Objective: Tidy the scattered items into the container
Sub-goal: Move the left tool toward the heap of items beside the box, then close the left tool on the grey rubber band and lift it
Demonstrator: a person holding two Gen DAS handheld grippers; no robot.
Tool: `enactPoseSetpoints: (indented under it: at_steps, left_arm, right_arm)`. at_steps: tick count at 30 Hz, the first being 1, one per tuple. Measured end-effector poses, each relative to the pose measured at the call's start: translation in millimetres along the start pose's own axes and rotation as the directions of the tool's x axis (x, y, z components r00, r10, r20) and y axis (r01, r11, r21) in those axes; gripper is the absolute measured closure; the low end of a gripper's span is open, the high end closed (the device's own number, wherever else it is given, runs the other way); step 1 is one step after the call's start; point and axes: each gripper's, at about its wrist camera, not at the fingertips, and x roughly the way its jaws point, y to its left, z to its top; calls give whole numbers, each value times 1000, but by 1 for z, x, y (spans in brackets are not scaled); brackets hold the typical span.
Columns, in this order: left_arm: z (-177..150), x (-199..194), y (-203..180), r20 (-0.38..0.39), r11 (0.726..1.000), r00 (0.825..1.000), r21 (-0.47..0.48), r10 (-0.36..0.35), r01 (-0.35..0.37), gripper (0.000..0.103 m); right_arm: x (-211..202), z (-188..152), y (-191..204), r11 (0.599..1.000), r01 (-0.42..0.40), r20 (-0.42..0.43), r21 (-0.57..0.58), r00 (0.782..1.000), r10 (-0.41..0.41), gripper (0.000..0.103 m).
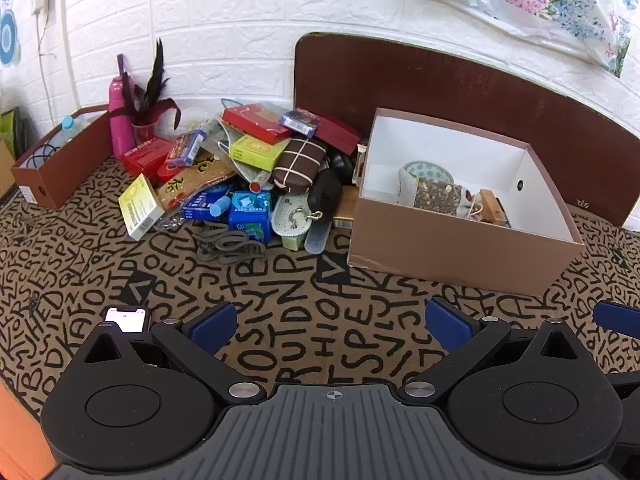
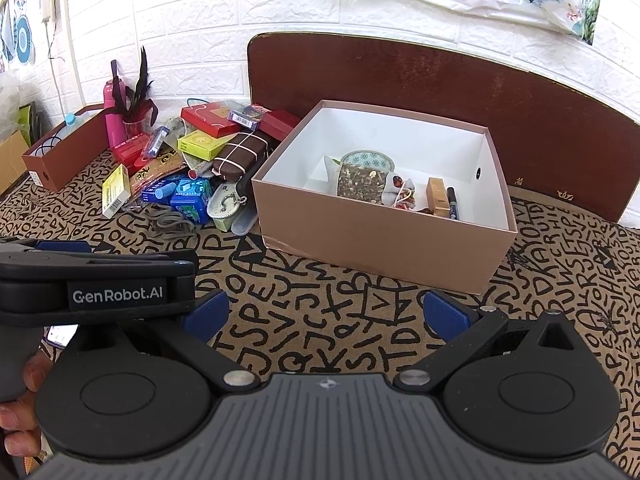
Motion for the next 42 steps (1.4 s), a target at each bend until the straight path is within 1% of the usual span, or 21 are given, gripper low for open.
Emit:
enactPoseSetpoints:
  at_steps: [7,10,12,15,17,21,25,28,30,32,33,35,36,37,38,39,41,42]
  left_arm:
    - [5,12,6,-15,1000,1000,-1,1,-1,0]
    - [7,17,9,10,999,1000,36,-25,25,0]
    - [7,24,16,20,998,999,48,-27,26,0]
    - [6,41,37,-11,1000,1000,21,-14,14,0]
    - [6,53,53,-21,1000,1000,9,14,-14,0]
    - [10,79,87,-23,998,997,11,69,-68,0]
    - [23,116,119,-32,997,997,1,76,-76,0]
    - [32,148,139,-39,996,996,-17,83,-83,1]
    - [37,168,150,-66,997,995,-23,70,-71,9]
    - [40,185,158,-94,999,995,-28,40,-43,13]
    - [41,191,161,-103,999,995,-27,19,-22,18]
    - [42,200,166,-113,999,993,-23,-27,24,20]
    - [42,203,168,-110,998,992,-26,-59,57,27]
    - [43,204,172,-103,995,990,-33,-97,94,31]
    - [44,205,175,-96,990,986,-48,-137,132,40]
    - [45,207,179,-94,985,982,-70,-162,155,45]
    - [48,210,187,-100,981,980,-101,-174,164,46]
    - [49,212,190,-103,979,977,-110,-185,174,46]
  right_arm:
    - [14,6,5,1000,-7,-21,-10,1000,6,0]
    - [21,8,10,1000,-17,-29,-24,999,17,0]
    - [30,9,17,999,-29,-38,-40,999,27,0]
    - [48,11,33,995,-51,-54,-82,997,47,0]
    - [63,12,47,990,-69,-60,-119,996,63,0]
    - [98,17,75,974,-139,-54,-179,990,132,0]
    - [139,23,99,956,-213,-49,-204,977,207,0]
    - [174,27,116,944,-237,-63,-228,971,229,0]
    - [192,29,124,941,-249,-70,-230,968,240,0]
    - [208,33,129,937,-260,-67,-231,966,252,2]
    - [214,34,132,937,-262,-59,-231,965,255,2]
    - [225,36,137,933,-272,-47,-233,962,269,6]
    - [230,37,138,930,-284,-47,-235,959,281,7]
    - [235,38,139,925,-297,-50,-236,955,294,10]
    - [240,39,139,920,-312,-56,-237,950,307,16]
    - [244,39,140,915,-327,-64,-236,945,322,19]
    - [252,41,140,908,-352,-79,-225,936,344,32]
    - [256,42,140,907,-362,-84,-214,932,352,34]
